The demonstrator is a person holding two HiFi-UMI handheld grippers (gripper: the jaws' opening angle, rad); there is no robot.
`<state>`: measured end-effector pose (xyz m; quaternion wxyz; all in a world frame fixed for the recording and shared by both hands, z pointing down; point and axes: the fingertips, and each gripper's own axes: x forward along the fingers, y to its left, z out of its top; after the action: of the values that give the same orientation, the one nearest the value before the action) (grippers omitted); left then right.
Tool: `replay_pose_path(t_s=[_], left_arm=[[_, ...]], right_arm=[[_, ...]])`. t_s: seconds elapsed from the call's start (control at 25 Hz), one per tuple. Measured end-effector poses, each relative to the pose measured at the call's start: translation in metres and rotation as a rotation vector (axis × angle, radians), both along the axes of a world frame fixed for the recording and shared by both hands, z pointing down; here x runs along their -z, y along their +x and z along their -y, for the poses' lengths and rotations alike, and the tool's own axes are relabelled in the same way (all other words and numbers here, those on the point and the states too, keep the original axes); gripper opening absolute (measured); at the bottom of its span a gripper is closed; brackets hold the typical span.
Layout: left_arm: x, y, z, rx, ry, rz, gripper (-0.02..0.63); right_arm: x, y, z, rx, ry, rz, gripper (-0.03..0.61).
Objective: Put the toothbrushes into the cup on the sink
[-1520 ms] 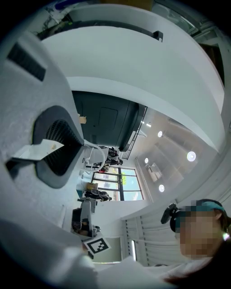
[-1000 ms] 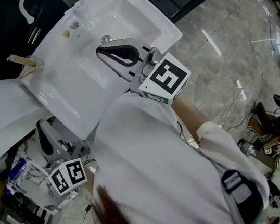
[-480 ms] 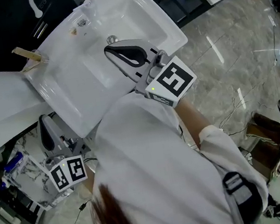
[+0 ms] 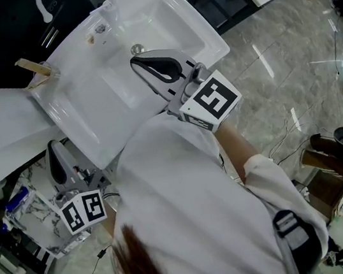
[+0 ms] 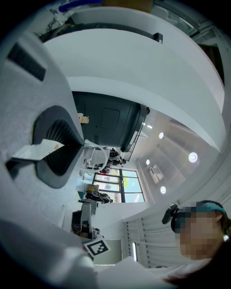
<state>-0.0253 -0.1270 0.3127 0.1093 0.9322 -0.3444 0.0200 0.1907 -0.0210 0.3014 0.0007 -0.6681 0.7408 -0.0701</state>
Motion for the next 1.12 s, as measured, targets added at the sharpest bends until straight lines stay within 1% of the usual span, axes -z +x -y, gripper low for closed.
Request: replay_pose_path(t_s=[1.12], left_arm=[[-0.0007,0.0042,0.0041,-0.007,-0.005,-0.002,0.015]], right_arm=[[-0.0008,0.0018,0.0000,-0.006,-0.007,-0.020,0.012]])
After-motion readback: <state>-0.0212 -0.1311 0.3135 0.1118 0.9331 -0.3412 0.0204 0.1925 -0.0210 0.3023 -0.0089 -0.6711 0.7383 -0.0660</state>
